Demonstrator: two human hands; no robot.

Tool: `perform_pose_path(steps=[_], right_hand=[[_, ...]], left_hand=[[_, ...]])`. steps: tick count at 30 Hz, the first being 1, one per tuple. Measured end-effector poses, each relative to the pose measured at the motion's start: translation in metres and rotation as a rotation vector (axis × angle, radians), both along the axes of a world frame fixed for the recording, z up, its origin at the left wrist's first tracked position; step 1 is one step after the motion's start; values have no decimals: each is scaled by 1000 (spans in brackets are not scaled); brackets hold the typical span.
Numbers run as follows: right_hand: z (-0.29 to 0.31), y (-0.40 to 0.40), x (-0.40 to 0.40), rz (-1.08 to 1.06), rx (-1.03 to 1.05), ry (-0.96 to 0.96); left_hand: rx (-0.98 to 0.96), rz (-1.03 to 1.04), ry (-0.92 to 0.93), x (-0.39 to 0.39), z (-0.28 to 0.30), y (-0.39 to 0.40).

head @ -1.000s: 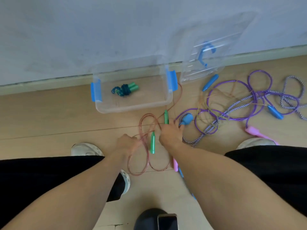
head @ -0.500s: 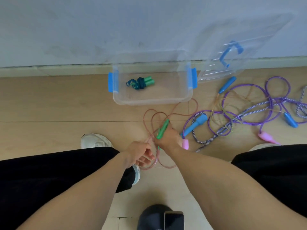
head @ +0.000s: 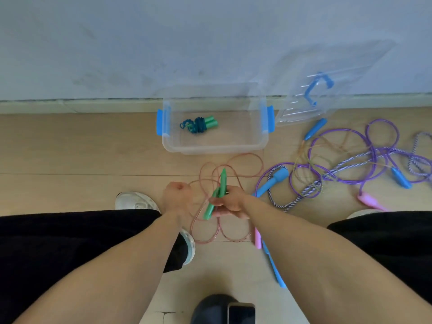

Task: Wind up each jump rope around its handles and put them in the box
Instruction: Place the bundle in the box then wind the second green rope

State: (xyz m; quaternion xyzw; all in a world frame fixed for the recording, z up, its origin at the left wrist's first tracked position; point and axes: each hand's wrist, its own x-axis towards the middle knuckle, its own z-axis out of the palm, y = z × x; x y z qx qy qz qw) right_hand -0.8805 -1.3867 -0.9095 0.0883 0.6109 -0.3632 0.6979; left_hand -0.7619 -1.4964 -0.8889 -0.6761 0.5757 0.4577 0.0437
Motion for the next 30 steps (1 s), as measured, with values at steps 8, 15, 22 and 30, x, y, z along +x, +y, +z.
perform_pose_path(steps=[8,15,22,30], right_hand=[[43,-5,-15,102,-147,224],[108,-26,-22,118,-374,252],[167,-43,-23,197,-550,9],[151,-22,-42,348,-159,388]], left_hand=[[365,-80,208,-35,68,6],[256,-546,37,-40,133,-12],[180,-674,-5,-48,193,-28],[-83,-1086,-430,-51,253,-93]])
